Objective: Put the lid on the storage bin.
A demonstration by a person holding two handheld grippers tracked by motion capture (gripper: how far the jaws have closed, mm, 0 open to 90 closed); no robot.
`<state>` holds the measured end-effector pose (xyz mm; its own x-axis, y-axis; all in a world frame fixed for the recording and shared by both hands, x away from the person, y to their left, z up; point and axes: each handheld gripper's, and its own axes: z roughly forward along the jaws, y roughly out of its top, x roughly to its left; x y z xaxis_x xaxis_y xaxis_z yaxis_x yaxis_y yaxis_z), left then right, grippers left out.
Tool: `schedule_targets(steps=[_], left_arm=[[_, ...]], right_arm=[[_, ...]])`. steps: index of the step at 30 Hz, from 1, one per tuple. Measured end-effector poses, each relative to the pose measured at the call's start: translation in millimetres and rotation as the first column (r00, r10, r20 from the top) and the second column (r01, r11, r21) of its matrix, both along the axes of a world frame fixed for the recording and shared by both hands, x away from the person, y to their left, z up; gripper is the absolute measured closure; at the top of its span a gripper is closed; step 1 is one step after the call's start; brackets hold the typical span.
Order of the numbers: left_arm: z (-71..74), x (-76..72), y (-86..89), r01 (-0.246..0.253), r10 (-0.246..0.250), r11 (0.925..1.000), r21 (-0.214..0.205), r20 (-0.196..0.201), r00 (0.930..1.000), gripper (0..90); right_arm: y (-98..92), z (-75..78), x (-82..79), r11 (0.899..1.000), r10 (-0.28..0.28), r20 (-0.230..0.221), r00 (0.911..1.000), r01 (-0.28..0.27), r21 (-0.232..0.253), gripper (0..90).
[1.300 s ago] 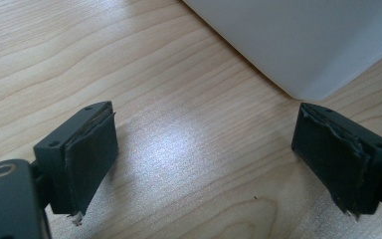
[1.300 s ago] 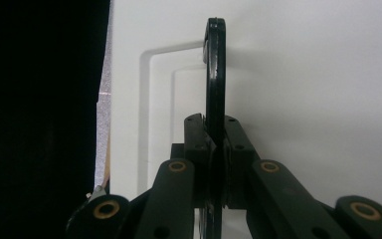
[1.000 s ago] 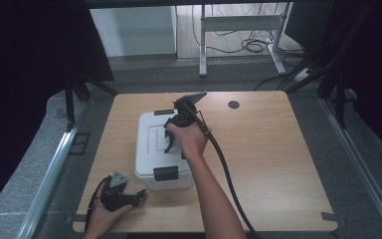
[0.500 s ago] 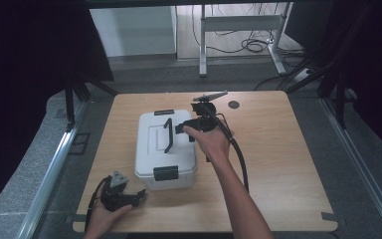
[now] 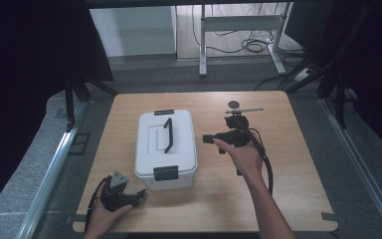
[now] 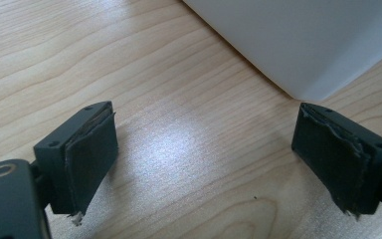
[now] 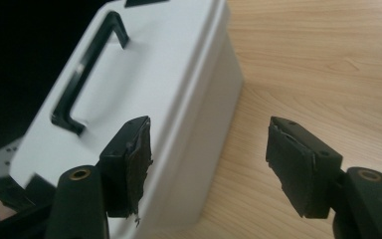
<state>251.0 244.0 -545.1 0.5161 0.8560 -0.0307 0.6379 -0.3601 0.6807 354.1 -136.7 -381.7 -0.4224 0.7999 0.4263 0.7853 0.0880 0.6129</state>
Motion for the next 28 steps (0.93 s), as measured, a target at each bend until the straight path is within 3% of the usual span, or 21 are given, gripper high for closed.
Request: schedule_targets(steps=[3, 12, 20, 24, 28], left_arm=[[-0.1, -0.1, -0.1, -0.001, 0.001, 1.0000, 0.000, 0.001, 1.0000, 10.6], [-0.1, 0.0, 0.0, 0.000, 0.000, 1.0000, -0.001, 0.001, 1.0000, 10.7], [-0.1, 0.1, 0.1, 0.001, -0.001, 1.0000, 0.000, 0.000, 1.0000, 10.6], [-0.1, 0.0, 0.0, 0.001, -0.001, 1.0000, 0.000, 0.000, 1.0000, 10.6], [-0.1, 0.0, 0.0, 0.001, -0.001, 1.0000, 0.000, 0.000, 1.0000, 10.6]], right_arm=[[-18.1, -10.6, -12.1, 1.000, 0.008, 0.028, 0.9996, -0.007, -0.012, 31.9], [-54.3, -46.7, -38.3, 1.000, -0.021, 0.035, 0.9992, 0.021, -0.008, 31.8], [-82.9, -81.6, -61.4, 0.998, -0.031, 0.033, 0.9990, 0.033, -0.046, 31.7], [-84.9, -84.4, -61.9, 0.998, -0.016, 0.025, 0.9996, 0.017, -0.065, 31.7], [-84.4, -84.8, -63.8, 0.999, -0.017, 0.026, 0.9995, 0.018, -0.044, 31.7]])
